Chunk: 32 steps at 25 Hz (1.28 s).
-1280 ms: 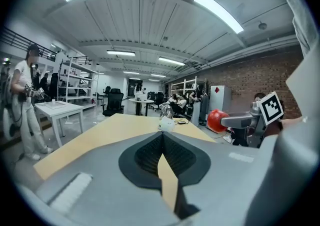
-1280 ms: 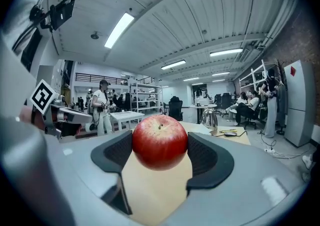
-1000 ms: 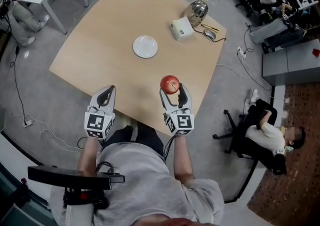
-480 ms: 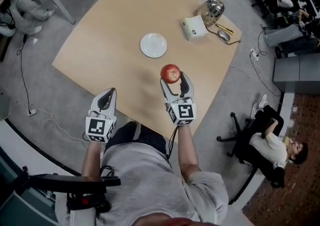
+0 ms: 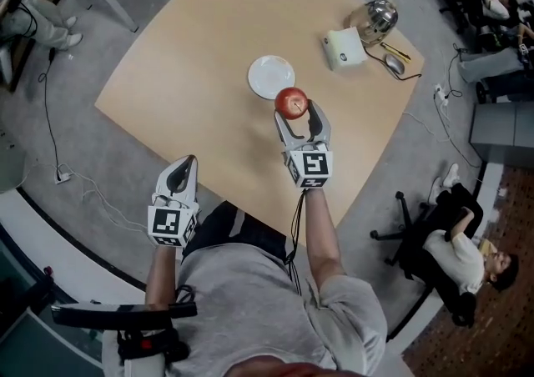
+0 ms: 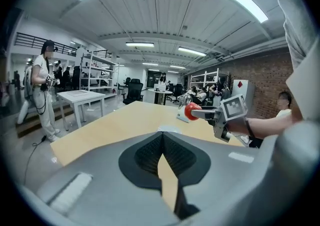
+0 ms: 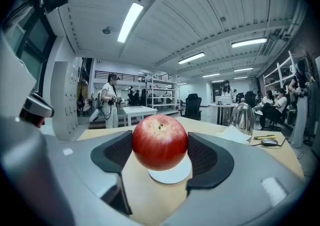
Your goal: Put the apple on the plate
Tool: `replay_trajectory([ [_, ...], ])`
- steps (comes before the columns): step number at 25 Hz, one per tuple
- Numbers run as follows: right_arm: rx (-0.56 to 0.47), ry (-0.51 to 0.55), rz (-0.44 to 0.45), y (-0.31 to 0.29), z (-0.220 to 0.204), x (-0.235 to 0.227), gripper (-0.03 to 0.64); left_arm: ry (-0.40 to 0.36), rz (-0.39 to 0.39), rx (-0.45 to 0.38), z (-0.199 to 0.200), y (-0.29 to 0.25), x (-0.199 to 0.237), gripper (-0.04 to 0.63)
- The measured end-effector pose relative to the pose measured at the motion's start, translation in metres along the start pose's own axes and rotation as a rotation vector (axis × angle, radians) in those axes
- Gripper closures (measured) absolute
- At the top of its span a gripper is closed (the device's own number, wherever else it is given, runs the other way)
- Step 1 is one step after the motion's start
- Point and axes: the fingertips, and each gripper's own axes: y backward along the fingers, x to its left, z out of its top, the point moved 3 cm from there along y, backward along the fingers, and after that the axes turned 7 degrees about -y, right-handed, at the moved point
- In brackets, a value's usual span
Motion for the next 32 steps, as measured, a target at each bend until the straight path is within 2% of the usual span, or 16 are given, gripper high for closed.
replay_trajectory([
  [8,0.034,0.040,0.014,-0.048,-0.021,-0.008,0.265,0.014,0.031,0.033,-0.013,0.006,0.012,0.575],
  [17,0.044,0.034,0.032,-0.091,-0.038,-0.017,0.265,0.022,0.041,0.046,-0.017,0.004,0.016,0.577],
  [32,0.114,-0.004,0.012,-0.123,-0.084,-0.038,0.265,0.032,0.059,0.074,-0.020,-0.004,0.027,0.575],
])
